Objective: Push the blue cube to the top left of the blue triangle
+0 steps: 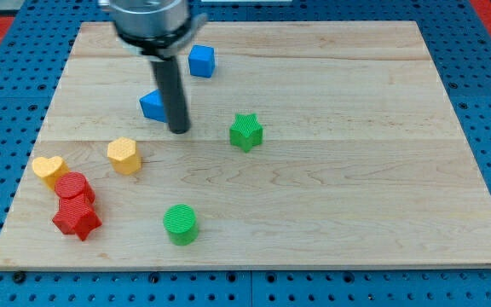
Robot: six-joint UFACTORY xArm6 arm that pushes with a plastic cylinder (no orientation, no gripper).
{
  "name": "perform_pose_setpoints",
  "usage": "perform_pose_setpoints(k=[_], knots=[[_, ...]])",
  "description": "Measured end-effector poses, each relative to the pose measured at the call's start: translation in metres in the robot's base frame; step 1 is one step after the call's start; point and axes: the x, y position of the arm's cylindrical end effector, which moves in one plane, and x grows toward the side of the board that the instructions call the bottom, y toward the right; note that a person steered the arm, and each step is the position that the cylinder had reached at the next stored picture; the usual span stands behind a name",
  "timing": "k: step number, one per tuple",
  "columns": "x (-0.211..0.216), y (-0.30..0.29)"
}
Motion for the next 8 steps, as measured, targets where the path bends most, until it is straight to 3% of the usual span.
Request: perform_pose_setpoints(k=[1,2,3,5,6,8], knots=[[-0.026,-0.002],[-0.038,-0.077],[-0.054,-0.078],[-0.098,0.128],[-0.152,0.105],[-0.109,-0.062]])
